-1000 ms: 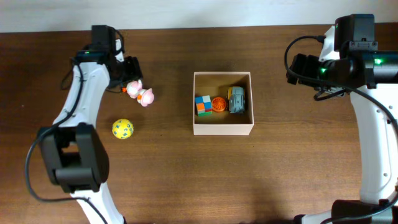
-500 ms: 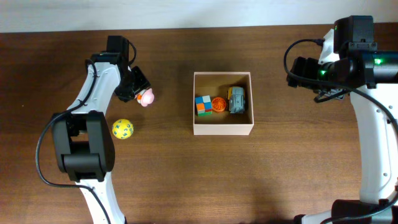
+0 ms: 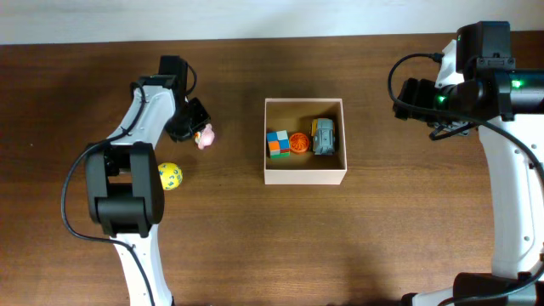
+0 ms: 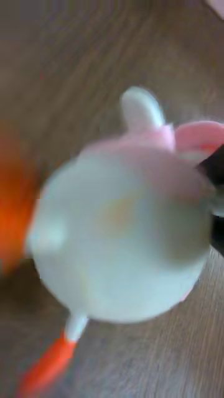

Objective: Pack container
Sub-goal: 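Lower left gripper onto the white-pink duck and grasp it, then carry duck right into the box and release it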

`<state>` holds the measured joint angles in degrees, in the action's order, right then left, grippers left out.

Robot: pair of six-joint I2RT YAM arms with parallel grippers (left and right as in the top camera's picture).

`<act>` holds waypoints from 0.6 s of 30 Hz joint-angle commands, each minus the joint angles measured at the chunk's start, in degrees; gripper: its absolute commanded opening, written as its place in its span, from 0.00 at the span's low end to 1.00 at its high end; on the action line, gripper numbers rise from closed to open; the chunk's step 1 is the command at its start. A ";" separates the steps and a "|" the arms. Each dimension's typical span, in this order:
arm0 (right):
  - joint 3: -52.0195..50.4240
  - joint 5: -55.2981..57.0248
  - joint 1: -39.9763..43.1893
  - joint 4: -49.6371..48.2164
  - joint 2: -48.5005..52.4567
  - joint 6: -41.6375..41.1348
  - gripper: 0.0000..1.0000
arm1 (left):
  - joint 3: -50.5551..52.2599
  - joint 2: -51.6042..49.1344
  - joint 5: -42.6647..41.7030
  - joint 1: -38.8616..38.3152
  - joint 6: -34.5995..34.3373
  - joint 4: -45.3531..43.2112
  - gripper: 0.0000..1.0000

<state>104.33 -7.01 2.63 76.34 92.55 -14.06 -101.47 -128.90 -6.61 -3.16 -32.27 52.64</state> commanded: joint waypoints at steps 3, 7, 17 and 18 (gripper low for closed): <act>-0.28 -0.09 0.02 0.26 0.04 1.68 0.82 | -9.03 -0.98 0.44 -0.09 10.93 4.17 0.07; -0.28 -0.09 0.02 0.39 0.04 1.68 0.82 | -20.33 -0.96 -0.04 -0.81 19.50 11.15 0.06; -0.28 0.07 0.02 0.39 0.04 1.86 0.82 | -39.01 -0.96 -0.63 -12.39 52.22 24.35 0.02; -0.28 0.13 0.02 0.39 0.04 1.86 0.82 | -38.99 -0.96 -0.63 -13.84 55.04 24.92 0.02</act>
<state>104.31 -7.01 2.63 76.71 92.55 -13.04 -139.52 -130.30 -6.61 -12.51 6.76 76.20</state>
